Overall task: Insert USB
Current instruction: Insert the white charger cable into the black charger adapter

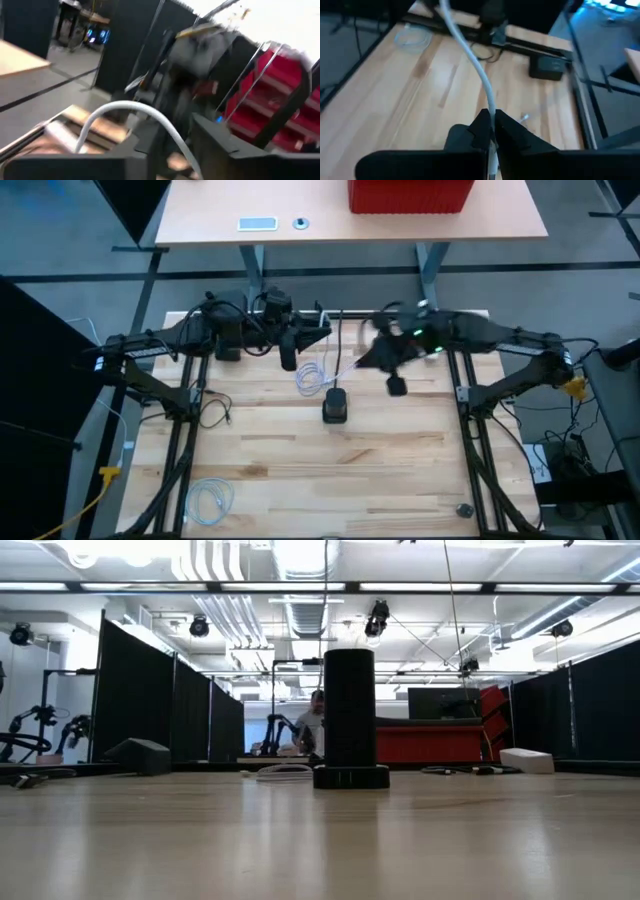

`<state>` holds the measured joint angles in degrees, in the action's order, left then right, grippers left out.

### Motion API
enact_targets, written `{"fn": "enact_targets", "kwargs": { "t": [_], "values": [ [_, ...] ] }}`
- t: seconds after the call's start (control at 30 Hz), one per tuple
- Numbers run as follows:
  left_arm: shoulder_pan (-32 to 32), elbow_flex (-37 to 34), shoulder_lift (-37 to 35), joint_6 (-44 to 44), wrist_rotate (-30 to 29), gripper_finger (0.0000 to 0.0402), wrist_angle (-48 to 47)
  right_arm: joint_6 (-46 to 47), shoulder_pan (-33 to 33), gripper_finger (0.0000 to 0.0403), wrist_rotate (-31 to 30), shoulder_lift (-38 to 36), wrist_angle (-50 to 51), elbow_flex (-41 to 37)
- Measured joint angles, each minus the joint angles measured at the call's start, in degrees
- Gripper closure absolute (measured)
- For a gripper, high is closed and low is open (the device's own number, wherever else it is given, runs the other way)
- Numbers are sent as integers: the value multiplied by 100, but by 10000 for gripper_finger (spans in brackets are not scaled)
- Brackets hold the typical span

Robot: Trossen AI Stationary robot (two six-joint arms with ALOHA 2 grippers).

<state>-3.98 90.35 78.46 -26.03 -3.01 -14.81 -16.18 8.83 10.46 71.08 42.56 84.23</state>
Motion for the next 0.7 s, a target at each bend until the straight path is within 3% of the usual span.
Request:
{"fn": "enact_targets", "kwargs": {
  "t": [0.13, 0.27, 0.5, 0.7],
  "values": [
    [27, 0, -40, 154, -121, 234, -437, 409, 129, 402, 60, -389, 61, -107],
    [107, -4, 65, 110, -550, 197, -1541, 978, 228, 402, 69, -830, 57, -577],
    [140, -10, 265, -265, -710, 181, -3792, 2158, 199, 403, 265, -1424, -397, -1671],
    [358, -108, 421, 37, -791, 198, -3256, 2944, 96, 403, 153, -1729, -981, -2050]
  ]
}}
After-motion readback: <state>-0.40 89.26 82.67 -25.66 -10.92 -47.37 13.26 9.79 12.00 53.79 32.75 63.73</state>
